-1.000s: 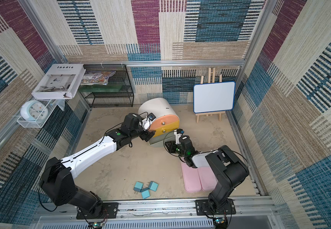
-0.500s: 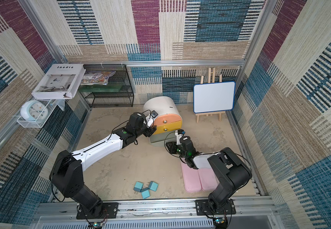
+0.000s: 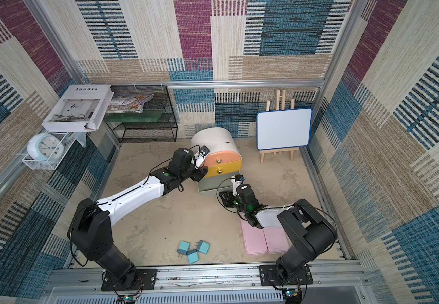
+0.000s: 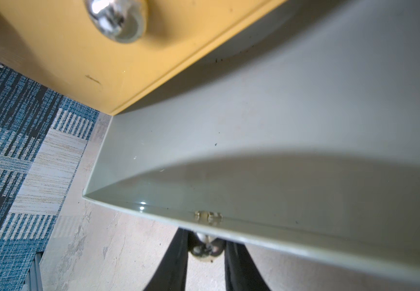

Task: Place the plugs into the drawer by color
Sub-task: Open the drawer in the storage box, then pick up the plug from the center of the board.

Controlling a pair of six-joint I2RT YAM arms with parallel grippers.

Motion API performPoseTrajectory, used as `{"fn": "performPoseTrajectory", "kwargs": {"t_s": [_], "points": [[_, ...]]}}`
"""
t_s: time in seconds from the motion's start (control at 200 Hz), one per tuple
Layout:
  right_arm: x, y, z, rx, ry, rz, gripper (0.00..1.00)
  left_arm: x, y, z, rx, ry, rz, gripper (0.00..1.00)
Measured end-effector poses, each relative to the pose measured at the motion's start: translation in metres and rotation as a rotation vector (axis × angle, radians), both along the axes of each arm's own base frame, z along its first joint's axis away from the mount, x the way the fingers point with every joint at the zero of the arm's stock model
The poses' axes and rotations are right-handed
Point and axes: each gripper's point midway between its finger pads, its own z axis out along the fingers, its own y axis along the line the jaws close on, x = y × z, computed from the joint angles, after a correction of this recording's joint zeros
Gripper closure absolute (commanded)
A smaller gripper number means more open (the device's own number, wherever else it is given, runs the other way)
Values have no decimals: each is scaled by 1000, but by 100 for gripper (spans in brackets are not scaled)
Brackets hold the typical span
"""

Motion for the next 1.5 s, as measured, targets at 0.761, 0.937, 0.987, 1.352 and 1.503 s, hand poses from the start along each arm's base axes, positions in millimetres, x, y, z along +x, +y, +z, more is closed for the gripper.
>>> {"fn": "performPoseTrajectory", "kwargs": {"t_s": [0.761, 0.937, 0.987, 1.352, 1.503], "points": [[-122, 44, 45, -270, -197, 447, 36, -37, 13, 67, -209, 170, 121, 9], [-173, 60, 18, -424, -164, 619, 37, -41, 15, 61, -212, 246, 168, 9], [-184, 65, 13, -461, -157, 658, 37, -41, 15, 60, -212, 263, 174, 9], [-223, 68, -31, -657, -94, 816, 30, -46, 18, 46, -187, 343, 214, 10], [-227, 69, -41, -688, -83, 837, 29, -48, 19, 43, -180, 355, 219, 10]]}}
